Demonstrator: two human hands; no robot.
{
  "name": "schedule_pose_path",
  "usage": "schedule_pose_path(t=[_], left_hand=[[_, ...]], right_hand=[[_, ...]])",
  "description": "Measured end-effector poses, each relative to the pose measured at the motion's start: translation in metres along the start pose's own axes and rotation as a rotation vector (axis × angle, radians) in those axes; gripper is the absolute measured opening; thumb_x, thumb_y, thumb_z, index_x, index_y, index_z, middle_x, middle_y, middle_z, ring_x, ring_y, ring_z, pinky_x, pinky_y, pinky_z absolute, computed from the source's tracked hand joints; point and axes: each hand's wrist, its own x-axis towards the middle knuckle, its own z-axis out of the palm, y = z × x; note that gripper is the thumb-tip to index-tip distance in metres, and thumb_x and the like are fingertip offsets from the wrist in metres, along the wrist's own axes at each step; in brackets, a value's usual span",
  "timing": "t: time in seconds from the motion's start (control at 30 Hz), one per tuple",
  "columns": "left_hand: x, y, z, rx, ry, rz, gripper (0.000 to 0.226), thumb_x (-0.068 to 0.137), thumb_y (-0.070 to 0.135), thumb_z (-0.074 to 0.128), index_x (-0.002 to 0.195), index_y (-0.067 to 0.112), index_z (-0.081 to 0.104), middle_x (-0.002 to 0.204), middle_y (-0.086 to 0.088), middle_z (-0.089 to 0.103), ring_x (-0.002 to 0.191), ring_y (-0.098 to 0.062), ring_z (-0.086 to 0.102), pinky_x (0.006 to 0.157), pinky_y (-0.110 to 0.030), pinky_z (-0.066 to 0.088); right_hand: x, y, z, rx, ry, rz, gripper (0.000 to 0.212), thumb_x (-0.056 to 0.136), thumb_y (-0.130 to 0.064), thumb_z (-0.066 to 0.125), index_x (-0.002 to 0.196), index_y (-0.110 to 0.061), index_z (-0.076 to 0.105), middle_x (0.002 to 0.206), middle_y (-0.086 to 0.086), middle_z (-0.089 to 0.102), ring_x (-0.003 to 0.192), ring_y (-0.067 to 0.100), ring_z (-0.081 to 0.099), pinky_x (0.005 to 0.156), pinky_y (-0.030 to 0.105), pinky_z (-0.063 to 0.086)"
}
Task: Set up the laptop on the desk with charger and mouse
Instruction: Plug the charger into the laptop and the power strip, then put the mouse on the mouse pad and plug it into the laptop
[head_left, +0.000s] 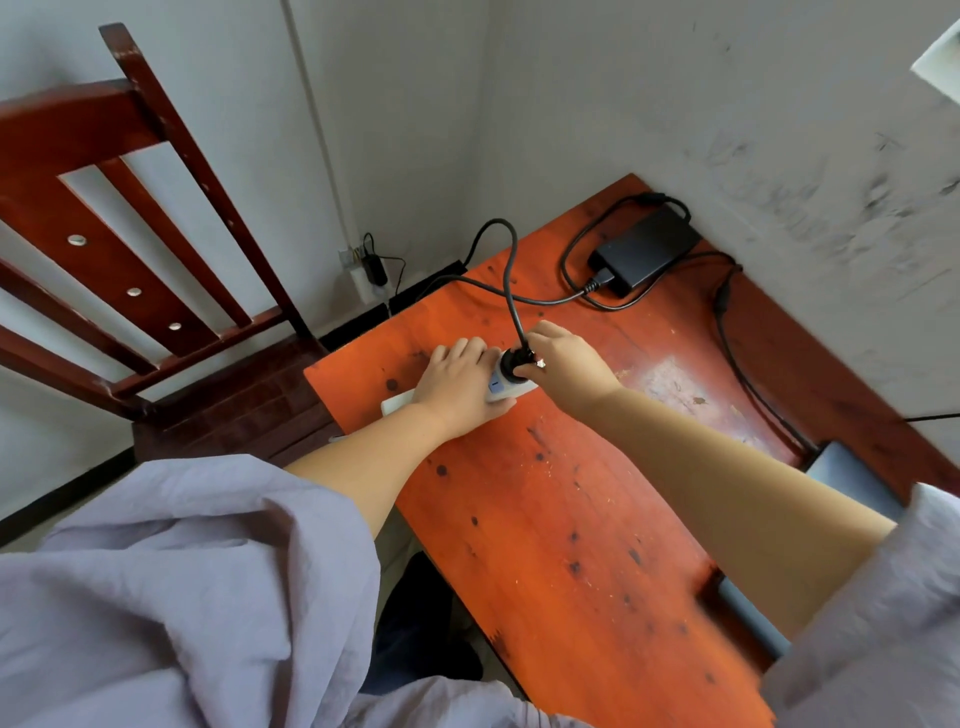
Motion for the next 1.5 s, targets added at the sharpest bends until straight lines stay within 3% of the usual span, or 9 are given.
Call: schedule_pose_path(t=[0.17,0.27,0.37,0.63,0.9,1.03,1.17,1.3,1.5], left_hand=[[-0.013,0.005,-0.011,0.074,-0.010,-0.028,0.072,0.083,0.056,0.051,0.139,0.015,0.034,0.122,-0.005,0.048,0.114,-0.025,0.043,0.093,-0.038,0.036],[-0.027,0.005,-0.023,0.077,0.131,0.066,0.050,0.081,0.047,0.059,0.120,0.015,0.052,0.109,-0.004,0.056,0.100,-0.025,0.053,0.081,-0.036,0.041],[-0.030,0.017,-0.032,0.092,0.163,0.249,0.039,0.081,0.039,0.063,0.108,0.012,0.059,0.100,-0.005,0.061,0.090,-0.026,0.058,0.074,-0.037,0.046],[0.021,0.138,-0.027,0.014,-0.074,0.632,0.042,0.090,0.039,0.050,0.124,0.016,0.050,0.119,-0.005,0.054,0.112,-0.025,0.048,0.093,-0.036,0.038],[0.022,0.282,0.016,0.075,-0.246,0.959,0.041,0.091,0.040,0.048,0.124,0.016,0.049,0.122,-0.006,0.053,0.117,-0.025,0.047,0.093,-0.037,0.039],[0.001,0.352,0.041,0.053,-0.359,0.922,0.040,0.093,0.039,0.045,0.125,0.015,0.047,0.123,-0.008,0.054,0.120,-0.026,0.046,0.096,-0.041,0.041],[-0.018,0.411,0.065,0.061,-0.341,0.753,0.044,0.093,0.040,0.043,0.127,0.011,0.046,0.126,-0.010,0.054,0.121,-0.028,0.046,0.097,-0.043,0.041],[-0.029,0.456,0.089,0.128,-0.252,0.564,0.045,0.091,0.043,0.046,0.118,0.008,0.050,0.122,-0.011,0.055,0.116,-0.028,0.048,0.092,-0.041,0.040],[-0.041,0.493,0.107,0.017,-0.309,0.442,0.020,0.091,0.022,0.041,0.093,0.009,0.056,0.103,-0.013,0.066,0.093,-0.034,0.059,0.075,-0.037,0.042]], right_hand=[[-0.004,0.002,0.001,0.081,-0.011,0.055,0.026,0.088,-0.021,0.059,0.110,-0.007,0.056,0.112,0.010,0.051,0.096,0.027,0.054,0.079,0.032,0.044],[-0.027,0.018,-0.001,0.190,0.046,0.136,0.046,0.088,-0.025,0.060,0.130,-0.016,0.044,0.119,0.007,0.051,0.107,0.023,0.052,0.089,0.033,0.044],[-0.064,0.048,0.000,0.178,0.117,0.240,0.046,0.090,-0.025,0.058,0.132,-0.015,0.043,0.119,0.008,0.052,0.110,0.025,0.052,0.090,0.034,0.043],[-0.177,0.103,0.000,0.203,0.284,0.581,0.032,0.090,-0.019,0.053,0.121,-0.014,0.055,0.123,0.011,0.055,0.112,0.030,0.053,0.093,0.040,0.046],[-0.330,0.134,0.006,0.174,0.551,0.973,0.025,0.087,-0.009,0.053,0.110,-0.007,0.063,0.109,0.014,0.061,0.105,0.034,0.056,0.087,0.044,0.046],[-0.386,0.160,0.011,0.104,0.609,1.138,0.027,0.086,-0.014,0.057,0.111,-0.009,0.063,0.119,0.011,0.057,0.110,0.033,0.052,0.086,0.043,0.044],[-0.411,0.190,0.019,0.102,0.513,1.226,0.041,0.084,-0.035,0.060,0.118,-0.015,0.052,0.136,0.009,0.043,0.127,0.029,0.038,0.093,0.043,0.041],[-0.424,0.206,0.033,0.196,0.492,1.197,0.048,0.080,-0.046,0.062,0.115,-0.018,0.044,0.123,0.004,0.048,0.116,0.026,0.045,0.087,0.041,0.045],[-0.449,0.224,0.027,0.473,0.633,1.147,0.044,0.079,-0.034,0.062,0.112,-0.016,0.039,0.117,0.007,0.048,0.107,0.026,0.047,0.083,0.039,0.046]])
